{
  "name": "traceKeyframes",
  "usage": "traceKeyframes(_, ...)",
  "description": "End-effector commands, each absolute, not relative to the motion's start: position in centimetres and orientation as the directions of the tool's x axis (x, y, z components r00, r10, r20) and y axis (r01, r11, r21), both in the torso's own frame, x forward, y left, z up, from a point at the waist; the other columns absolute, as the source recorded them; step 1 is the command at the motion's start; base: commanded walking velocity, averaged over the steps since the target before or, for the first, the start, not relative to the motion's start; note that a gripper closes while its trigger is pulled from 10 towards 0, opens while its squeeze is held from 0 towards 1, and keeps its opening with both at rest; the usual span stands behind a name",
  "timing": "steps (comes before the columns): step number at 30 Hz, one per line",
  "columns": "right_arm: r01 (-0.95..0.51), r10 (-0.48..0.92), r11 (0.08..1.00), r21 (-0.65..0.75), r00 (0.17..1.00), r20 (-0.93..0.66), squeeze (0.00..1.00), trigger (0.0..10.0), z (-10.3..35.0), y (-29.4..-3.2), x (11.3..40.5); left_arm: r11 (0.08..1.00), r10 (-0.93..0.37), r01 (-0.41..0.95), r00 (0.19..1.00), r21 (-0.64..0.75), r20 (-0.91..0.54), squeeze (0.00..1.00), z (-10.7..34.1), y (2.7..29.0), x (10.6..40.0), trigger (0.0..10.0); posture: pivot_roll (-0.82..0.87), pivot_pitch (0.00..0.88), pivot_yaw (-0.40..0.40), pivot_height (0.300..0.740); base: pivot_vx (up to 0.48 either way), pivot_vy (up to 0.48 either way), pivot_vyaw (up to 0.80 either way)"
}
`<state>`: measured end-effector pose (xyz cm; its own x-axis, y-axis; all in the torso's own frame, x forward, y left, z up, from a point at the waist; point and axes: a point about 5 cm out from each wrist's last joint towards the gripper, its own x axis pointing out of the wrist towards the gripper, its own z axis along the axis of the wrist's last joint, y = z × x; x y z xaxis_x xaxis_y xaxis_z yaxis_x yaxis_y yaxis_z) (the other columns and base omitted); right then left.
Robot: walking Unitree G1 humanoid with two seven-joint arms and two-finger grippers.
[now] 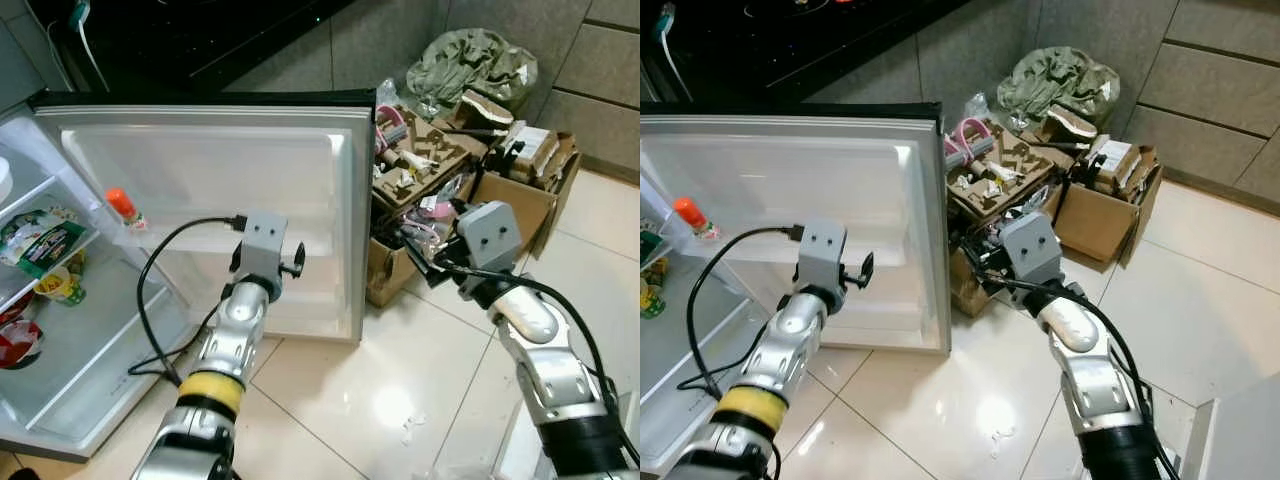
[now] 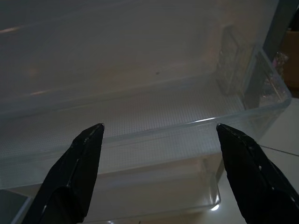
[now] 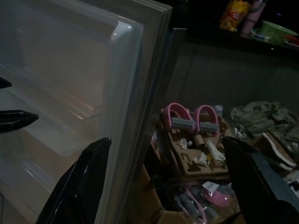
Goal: Restocking fridge
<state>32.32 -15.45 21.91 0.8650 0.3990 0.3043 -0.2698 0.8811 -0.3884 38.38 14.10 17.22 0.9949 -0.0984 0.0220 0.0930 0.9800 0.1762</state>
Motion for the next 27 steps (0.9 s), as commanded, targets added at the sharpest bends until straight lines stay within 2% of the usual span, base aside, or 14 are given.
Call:
traceKeyframes(1, -0.264, 0.387, 0.885, -0.383, 0.875, 0.291, 0.0, 10.0, 21.5, -15.7, 31.9, 0.984, -0.074, 0.067, 0.997, 0.164, 0.035, 0.0, 17.5, 14.8, 38.6, 10.0, -0.15, 0.3, 0.098, 0.74, 0.0, 0.0, 0.0)
traceKeyframes(14, -0.239, 0.35, 0.895, -0.377, 0.899, 0.262, 0.0, 10.0, 21.3, -16.3, 30.6, 0.994, -0.069, 0.061, 0.993, 0.085, 0.094, 0.0, 20.4, 15.3, 40.3, 10.0, -0.16, 0.317, 0.104, 0.74, 0.0, 0.0, 0.0)
traceKeyframes(19, -0.235, 0.345, 0.895, -0.379, 0.903, 0.256, 0.0, 10.0, 21.3, -16.4, 30.4, 1.0, 0.007, -0.009, 0.998, 0.026, 0.061, 0.0, 20.4, 16.3, 40.9, 10.0, -0.17, 0.325, 0.102, 0.74, 0.0, 0.0, 0.0)
traceKeyframes(22, -0.228, 0.338, 0.896, -0.382, 0.907, 0.252, 0.0, 10.0, 21.3, -16.7, 30.2, 0.999, 0.022, -0.022, 1.0, -0.035, 0.007, 0.0, 20.4, 16.2, 41.3, 10.0, -0.17, 0.333, 0.101, 0.74, 0.0, 0.0, 0.0)
traceKeyframes(27, -0.219, 0.327, 0.896, -0.385, 0.913, 0.243, 0.0, 10.0, 21.3, -17.0, 29.9, 0.998, 0.018, -0.021, 0.998, -0.06, -0.06, 0.0, 20.1, 15.6, 41.6, 10.0, -0.18, 0.338, 0.103, 0.74, 0.0, 0.0, 0.0)
